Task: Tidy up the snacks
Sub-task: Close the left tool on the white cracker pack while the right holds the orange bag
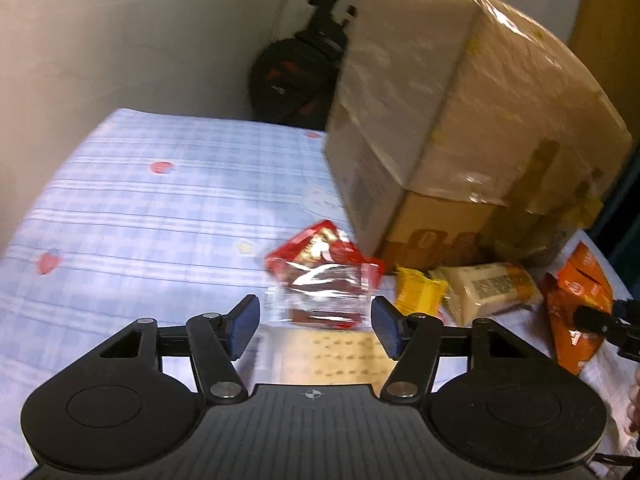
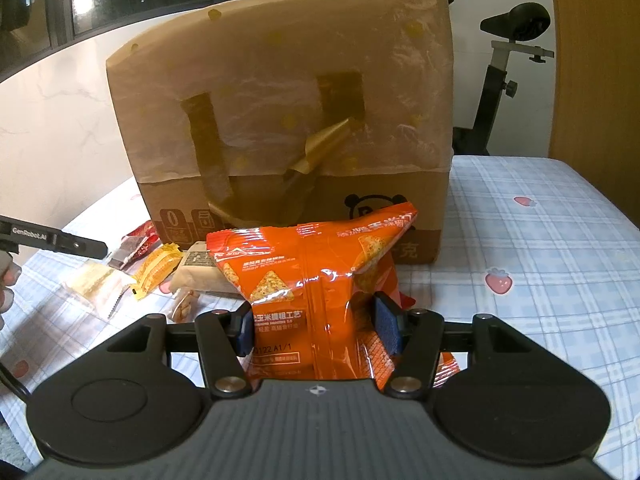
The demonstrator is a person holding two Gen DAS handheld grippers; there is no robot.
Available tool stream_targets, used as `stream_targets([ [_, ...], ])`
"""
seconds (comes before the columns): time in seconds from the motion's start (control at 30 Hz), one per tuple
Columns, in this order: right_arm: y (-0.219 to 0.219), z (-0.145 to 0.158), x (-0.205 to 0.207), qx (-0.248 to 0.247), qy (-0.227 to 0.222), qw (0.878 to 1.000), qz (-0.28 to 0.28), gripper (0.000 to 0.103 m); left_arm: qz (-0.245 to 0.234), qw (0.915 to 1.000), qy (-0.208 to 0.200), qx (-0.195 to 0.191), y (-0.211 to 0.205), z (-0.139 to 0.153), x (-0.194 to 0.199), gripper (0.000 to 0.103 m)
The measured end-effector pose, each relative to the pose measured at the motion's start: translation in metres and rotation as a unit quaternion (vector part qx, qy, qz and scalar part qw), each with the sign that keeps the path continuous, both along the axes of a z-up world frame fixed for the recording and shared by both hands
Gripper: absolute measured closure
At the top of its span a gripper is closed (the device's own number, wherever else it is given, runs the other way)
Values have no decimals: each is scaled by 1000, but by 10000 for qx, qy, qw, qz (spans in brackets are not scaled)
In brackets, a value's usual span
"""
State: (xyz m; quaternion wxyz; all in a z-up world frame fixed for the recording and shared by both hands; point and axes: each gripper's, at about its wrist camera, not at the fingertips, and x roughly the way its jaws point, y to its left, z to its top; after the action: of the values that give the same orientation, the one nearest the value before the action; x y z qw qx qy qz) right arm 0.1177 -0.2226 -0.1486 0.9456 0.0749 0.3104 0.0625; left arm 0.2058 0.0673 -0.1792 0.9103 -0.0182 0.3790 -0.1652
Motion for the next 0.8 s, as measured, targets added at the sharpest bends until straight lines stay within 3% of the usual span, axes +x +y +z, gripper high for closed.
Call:
stream_targets([
  [0.17,0,0,0,24,5,10000,-7,43,81,9989,-241,389,6,5,-20,27],
  [0.37,2,-2,0,45,-7,10000,19,43,-526,9892,-397,1311,-14,-10,-40,22],
  [0.47,2,-2,0,65,-13,10000,25,43,-698,9848,-432,1528,-24,-17,-42,22],
  [0.6,1,-2,-1,96,-13,9999,30,43,-692,9868,-307,1434,-32,-23,-39,22],
  [0.8,1,-2,-2,131,-4,9999,47,43,-629,9946,-94,820,-43,-19,-45,22],
])
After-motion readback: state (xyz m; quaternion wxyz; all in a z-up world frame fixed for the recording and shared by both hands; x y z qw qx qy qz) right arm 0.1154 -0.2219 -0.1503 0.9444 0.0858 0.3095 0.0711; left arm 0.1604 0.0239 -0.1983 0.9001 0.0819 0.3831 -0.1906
